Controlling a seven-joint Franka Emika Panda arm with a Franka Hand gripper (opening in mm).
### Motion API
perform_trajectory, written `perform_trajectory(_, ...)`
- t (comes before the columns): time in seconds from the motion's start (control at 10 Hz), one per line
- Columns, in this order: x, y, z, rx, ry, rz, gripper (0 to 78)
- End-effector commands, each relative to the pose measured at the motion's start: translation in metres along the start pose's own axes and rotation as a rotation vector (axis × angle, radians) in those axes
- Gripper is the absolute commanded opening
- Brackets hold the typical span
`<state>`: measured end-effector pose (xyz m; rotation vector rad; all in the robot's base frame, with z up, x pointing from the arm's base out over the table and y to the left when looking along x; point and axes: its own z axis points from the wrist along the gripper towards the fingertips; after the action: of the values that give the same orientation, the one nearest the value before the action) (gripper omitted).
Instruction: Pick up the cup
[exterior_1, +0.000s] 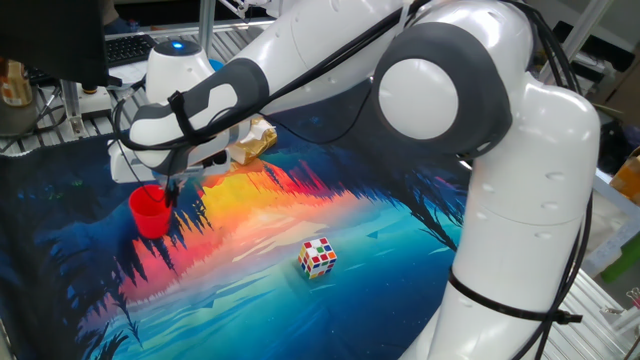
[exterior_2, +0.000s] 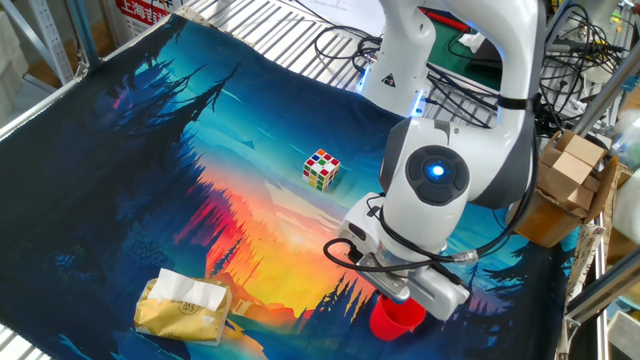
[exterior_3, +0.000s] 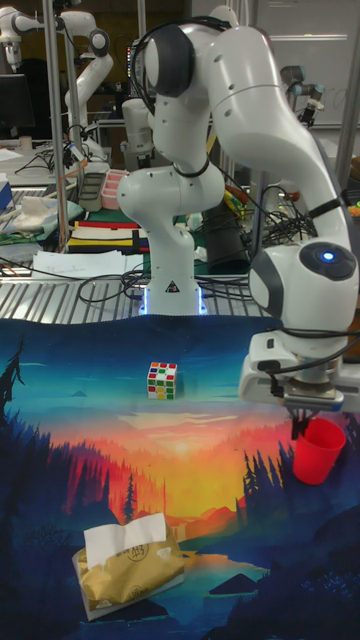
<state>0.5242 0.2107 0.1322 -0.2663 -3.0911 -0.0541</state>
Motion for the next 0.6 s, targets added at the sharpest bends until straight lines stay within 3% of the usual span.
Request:
perform_trajectory(0.1,0.002,0.001,-0.01,0.001,0.007,0.001,1.3)
perform_trajectory(0.4,0.004,-0.004,-0.027,0.011,0.019,-0.002,1.3)
perform_trajectory(0.6,0.003,-0.022,-0.051,0.014,0.036,-0.022,1.3)
